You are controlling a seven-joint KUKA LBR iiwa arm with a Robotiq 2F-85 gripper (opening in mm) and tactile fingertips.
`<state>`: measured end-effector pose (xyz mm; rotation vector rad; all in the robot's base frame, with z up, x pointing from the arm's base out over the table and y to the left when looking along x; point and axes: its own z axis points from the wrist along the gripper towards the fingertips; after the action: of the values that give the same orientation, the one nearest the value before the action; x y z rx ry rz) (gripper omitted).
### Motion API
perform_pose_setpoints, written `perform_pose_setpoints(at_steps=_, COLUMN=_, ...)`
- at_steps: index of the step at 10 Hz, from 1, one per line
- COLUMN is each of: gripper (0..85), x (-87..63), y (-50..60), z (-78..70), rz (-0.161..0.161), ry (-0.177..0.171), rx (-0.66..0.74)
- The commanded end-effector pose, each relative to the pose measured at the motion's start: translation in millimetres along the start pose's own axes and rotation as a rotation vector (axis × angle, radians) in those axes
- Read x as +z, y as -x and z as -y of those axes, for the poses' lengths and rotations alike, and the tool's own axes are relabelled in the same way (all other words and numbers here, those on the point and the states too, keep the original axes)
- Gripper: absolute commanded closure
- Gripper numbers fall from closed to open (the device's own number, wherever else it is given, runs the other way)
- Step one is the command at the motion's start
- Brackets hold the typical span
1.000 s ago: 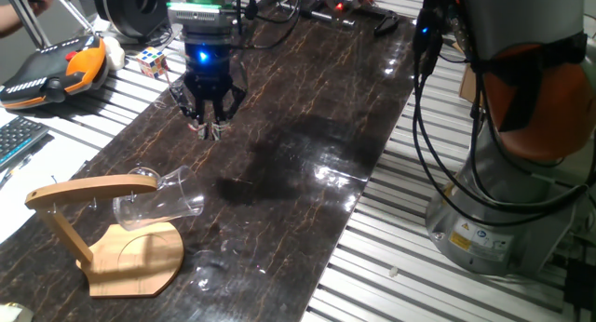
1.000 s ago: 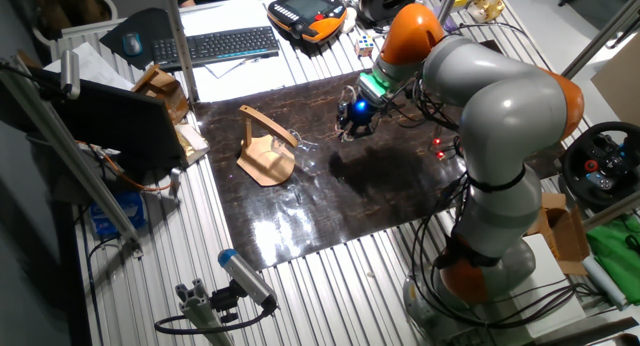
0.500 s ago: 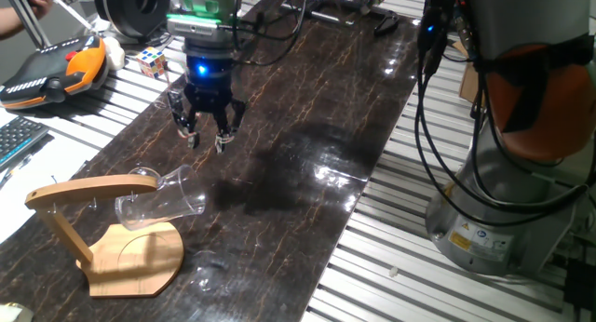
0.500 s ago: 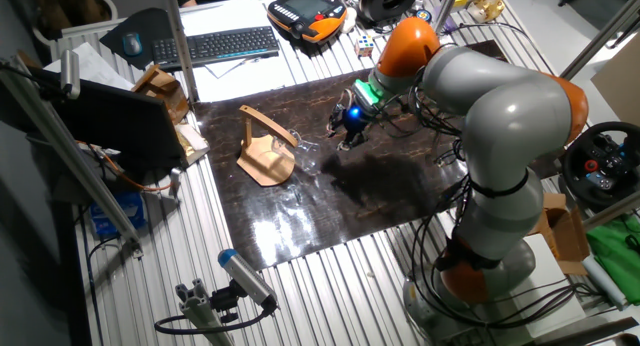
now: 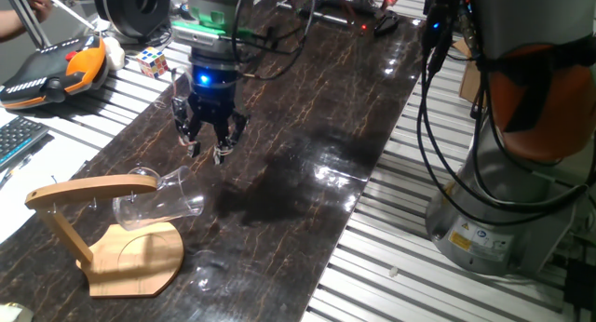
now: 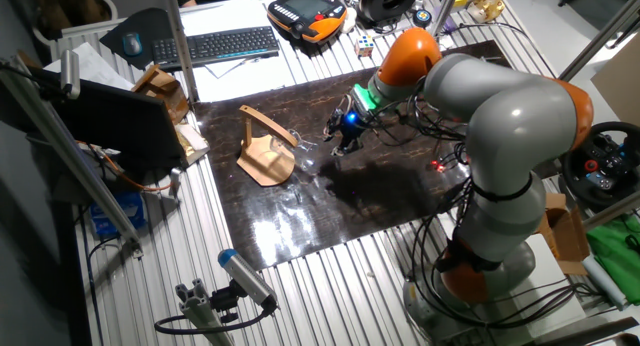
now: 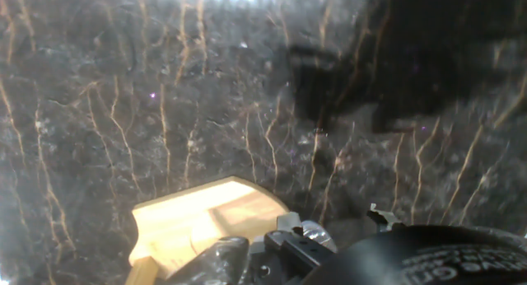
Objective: Take the cup off the cup rack
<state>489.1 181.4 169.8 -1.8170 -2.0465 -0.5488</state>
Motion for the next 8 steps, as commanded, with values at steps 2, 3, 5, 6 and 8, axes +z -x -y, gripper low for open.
perform_pose_setpoints(at_steps=2, gripper=41.3, x=3.8, y=0.8, z=-2.6, rz=0.007, ry=0.009, rx=-0.006)
perform_pose_setpoints(at_steps=3, gripper=42.0, x=5.9, y=1.7, z=-4.1, rz=0.024, ry=0.01, rx=-0.017)
perform_pose_setpoints(at_steps=5, gripper=42.3, x=6.1, y=3.1, z=-8.3, rz=0.028, ry=0.024, rx=0.0)
perform_pose_setpoints(at_steps=6, gripper=42.7, x=4.7, y=2.6, z=-9.9, rz=0.027, ry=0.026, rx=0.01)
perform_pose_setpoints(at_steps=8, gripper=41.7, x=6.6, y=4.0, z=-11.0, rz=0.023, ry=0.031, rx=0.012)
